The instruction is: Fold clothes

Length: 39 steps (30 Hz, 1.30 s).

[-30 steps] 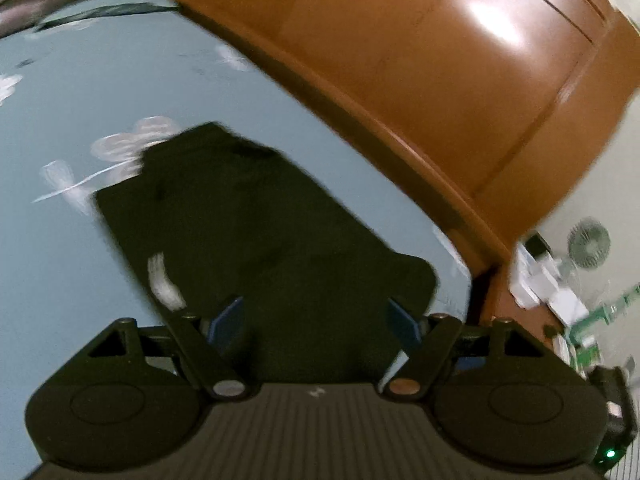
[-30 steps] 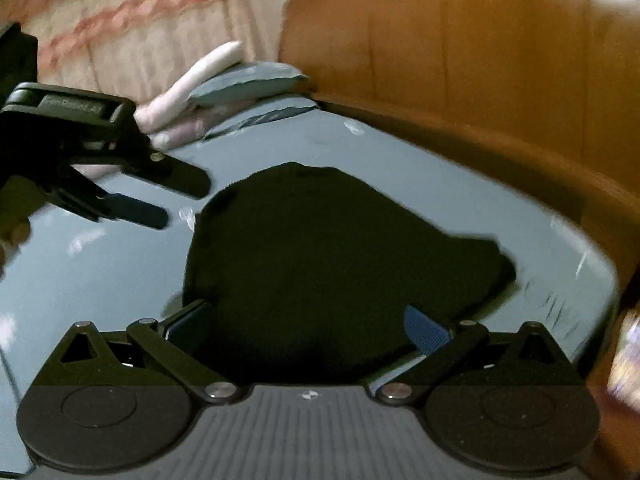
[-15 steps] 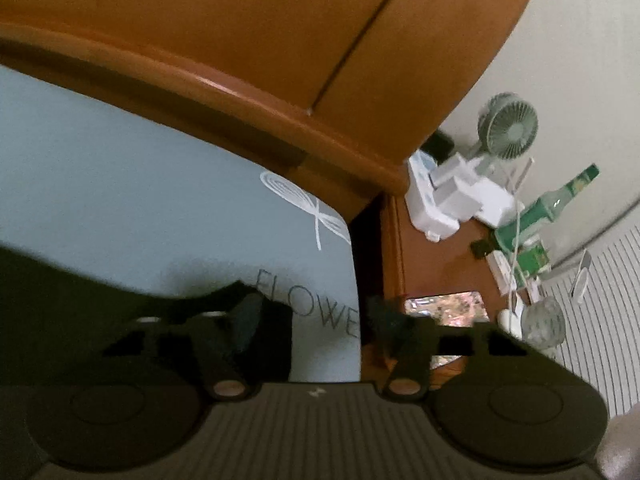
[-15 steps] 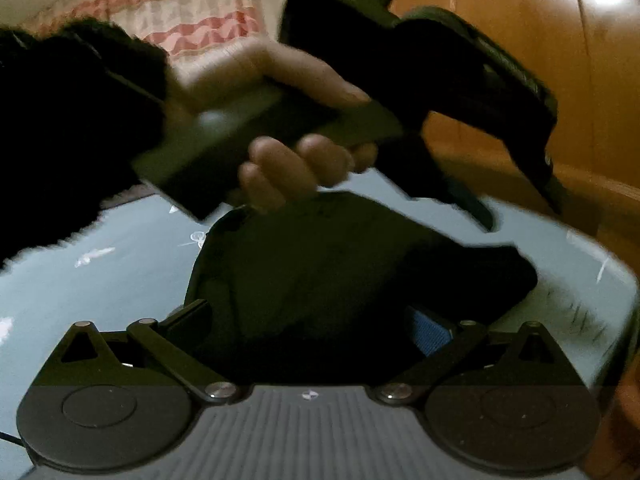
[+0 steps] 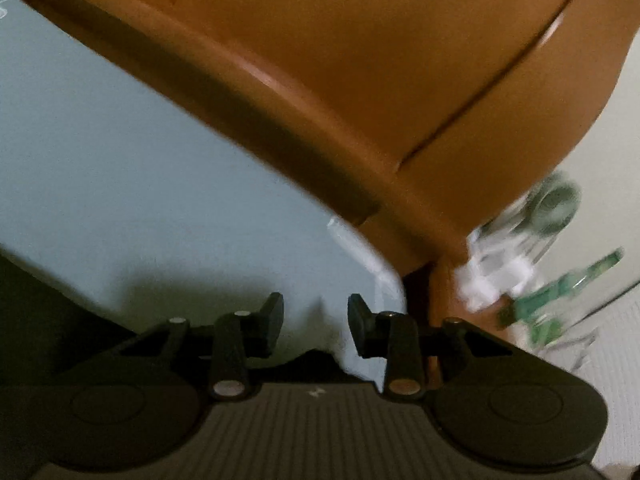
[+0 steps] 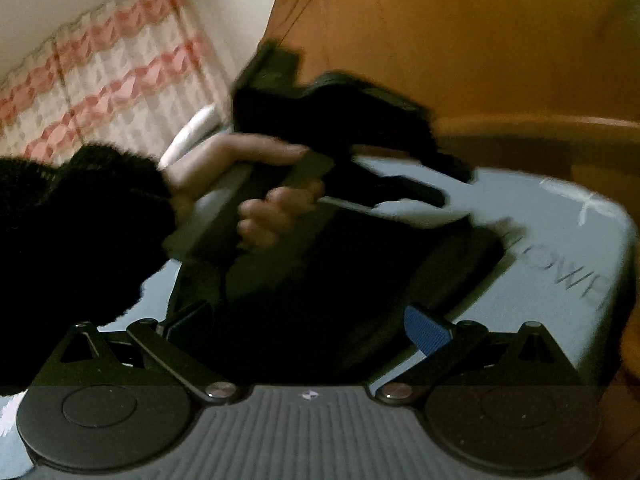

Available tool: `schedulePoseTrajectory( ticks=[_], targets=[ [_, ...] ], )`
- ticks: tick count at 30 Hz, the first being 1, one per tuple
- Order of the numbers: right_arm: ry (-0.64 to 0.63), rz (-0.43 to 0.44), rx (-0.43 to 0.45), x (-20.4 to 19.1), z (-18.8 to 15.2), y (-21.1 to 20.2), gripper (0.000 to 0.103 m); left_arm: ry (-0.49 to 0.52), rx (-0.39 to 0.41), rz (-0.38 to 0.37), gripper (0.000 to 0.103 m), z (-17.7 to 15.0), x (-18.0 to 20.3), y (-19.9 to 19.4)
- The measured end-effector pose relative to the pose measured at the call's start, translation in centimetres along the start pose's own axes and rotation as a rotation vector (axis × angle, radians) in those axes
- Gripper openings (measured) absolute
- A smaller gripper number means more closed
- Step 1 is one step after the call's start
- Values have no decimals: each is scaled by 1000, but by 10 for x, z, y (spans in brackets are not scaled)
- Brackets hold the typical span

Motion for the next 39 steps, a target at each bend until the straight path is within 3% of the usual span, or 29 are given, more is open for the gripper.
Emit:
schedulePoseTrajectory(
  ticks=[2,5,9,12,14,18,20,22,28,35,37,39],
  targets=[
    [23,-32,48,14,9,1,103,-6,28,-17,45,2,0,-12],
    [86,-81,83,44,18,-9,102,-14,69,-42,47,4,1,-31],
    [155,-134,74,77,23,1,92,-136,106,11,46,4,-46,-34],
    [141,-168,92,96,31,13,92,-195,141,19,29,5,-77,-39],
    [124,-188,117,102,33,13,92,-205,160,32,10,5,-90,-43],
    [123,-176,112,109,25,19,91,-226,161,35,6,6,-98,-44],
    [127,-162,96,109,27,20,81,-223,159,38,6,7,-98,-44],
    [133,-175,61,111,27,25,64,-220,157,38,6,7,-99,-46],
    [152,-251,-48,128,15,43,36,-223,160,30,6,5,-102,-47],
    [127,-237,-139,129,-7,66,16,-229,163,24,6,6,-102,-46],
    [117,-310,-137,135,-6,68,5,-230,165,25,6,6,-102,-46],
    [116,-384,-131,141,0,64,4,-232,165,30,6,6,-101,-46]
  ],
)
Point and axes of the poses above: each gripper's, at about its wrist camera, not at the fingertips, and y roughly the way its jaws point, x to its right, z to its top, the point moved 9 cm from there along y, roughly the way its jaws point, and after that the axes turned 15 degrees about -y, right-handed, at the moved point
